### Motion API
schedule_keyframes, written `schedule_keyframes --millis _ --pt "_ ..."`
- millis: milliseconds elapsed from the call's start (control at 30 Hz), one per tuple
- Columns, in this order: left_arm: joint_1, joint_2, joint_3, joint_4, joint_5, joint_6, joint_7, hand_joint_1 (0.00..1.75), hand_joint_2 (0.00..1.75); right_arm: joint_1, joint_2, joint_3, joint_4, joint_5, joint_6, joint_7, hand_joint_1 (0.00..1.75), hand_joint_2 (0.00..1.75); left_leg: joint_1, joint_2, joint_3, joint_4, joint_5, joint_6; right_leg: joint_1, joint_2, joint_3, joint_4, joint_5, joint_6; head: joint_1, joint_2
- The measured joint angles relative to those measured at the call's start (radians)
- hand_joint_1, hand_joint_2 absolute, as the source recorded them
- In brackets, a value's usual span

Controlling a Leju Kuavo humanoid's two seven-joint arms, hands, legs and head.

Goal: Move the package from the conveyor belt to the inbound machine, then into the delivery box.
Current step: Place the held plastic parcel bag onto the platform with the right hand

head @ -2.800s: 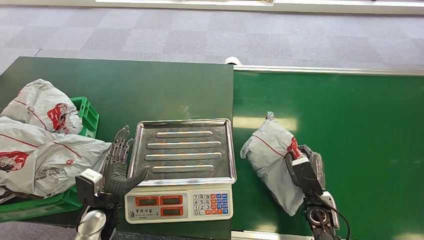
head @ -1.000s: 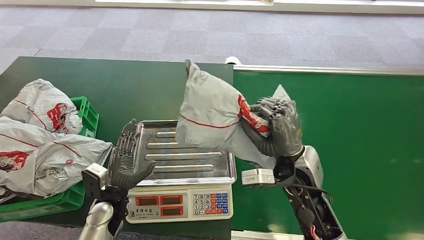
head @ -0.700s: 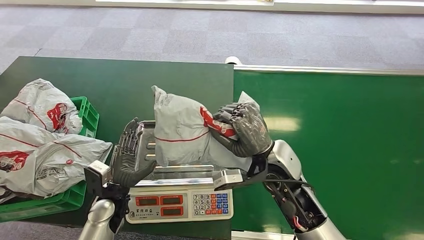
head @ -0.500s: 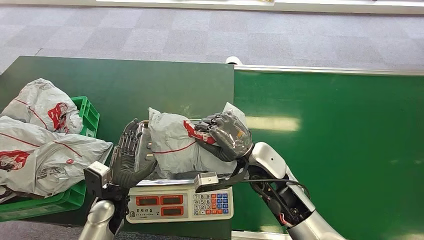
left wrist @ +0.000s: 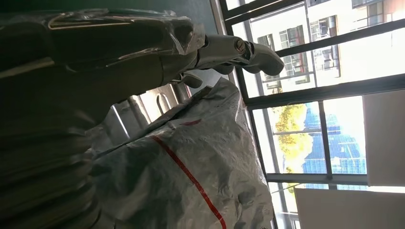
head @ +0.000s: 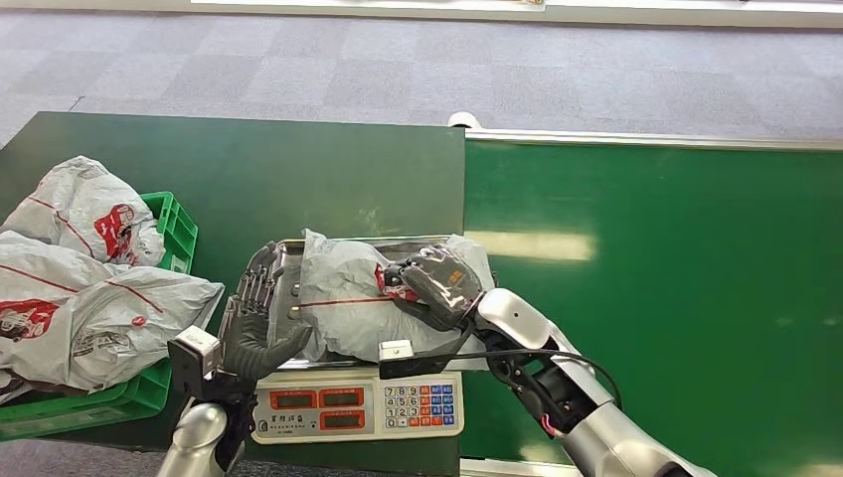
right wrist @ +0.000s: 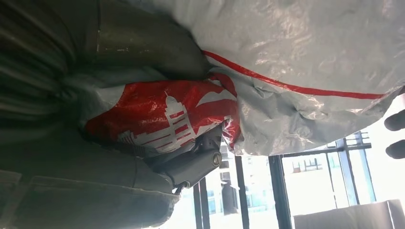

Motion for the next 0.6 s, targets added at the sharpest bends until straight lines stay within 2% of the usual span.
schedule_keyframes --millis 167,200,300,333,467,533,600 --pt "-0.001 0.000 -0.001 0.001 -0.001 -0.005 0.000 0.00 1.75 0.000 0.007 0.002 0.009 -0.010 0.007 -0.013 1.73 1.75 0.000 0.000 0.000 0.000 0.000 0.000 0.000 0.000 0.000 0.000 0.000 0.000 0.000 0.000" --pt "-0.001 0.000 -0.001 0.002 -0.001 -0.006 0.000 0.00 1.75 0.000 0.008 0.002 0.011 -0.011 0.007 -0.014 1.60 1.75 0.000 0.000 0.000 0.000 0.000 0.000 0.000 0.000 0.000 0.000 0.000 0.000 0.000 0.000" --pt "-0.003 0.000 -0.002 0.004 -0.002 -0.010 0.000 0.00 1.75 0.000 0.009 0.003 0.015 -0.016 0.004 -0.016 0.74 1.75 0.000 0.000 0.000 0.000 0.000 0.000 0.000 0.000 0.000 0.000 0.000 0.000 0.000 0.000" --pt "-0.004 0.000 -0.003 0.006 -0.002 -0.011 0.000 0.00 1.75 0.000 0.009 0.003 0.016 -0.019 -0.001 -0.018 0.56 1.75 0.000 0.000 0.000 0.000 0.000 0.000 0.000 0.000 0.000 0.000 0.000 0.000 0.000 0.000" --pt "-0.009 0.000 -0.009 0.013 -0.002 -0.016 0.000 0.00 1.75 0.007 0.009 0.001 0.014 -0.043 -0.020 -0.039 0.30 1.75 0.000 0.000 0.000 0.000 0.000 0.000 0.000 0.000 0.000 0.000 0.000 0.000 0.000 0.000" --pt "-0.012 -0.001 -0.012 0.016 -0.002 -0.017 -0.001 0.00 1.75 0.013 0.009 -0.001 0.007 -0.053 -0.024 -0.046 0.30 1.75 0.000 0.000 0.000 0.000 0.000 0.000 0.000 0.000 0.000 0.000 0.000 0.000 0.000 0.000" --pt "-0.015 -0.001 -0.014 0.018 -0.002 -0.017 -0.002 0.00 1.75 0.019 0.009 -0.003 -0.001 -0.060 -0.027 -0.049 0.17 1.75 0.000 0.000 0.000 0.000 0.000 0.000 0.000 0.000 0.000 0.000 0.000 0.000 0.000 0.000"
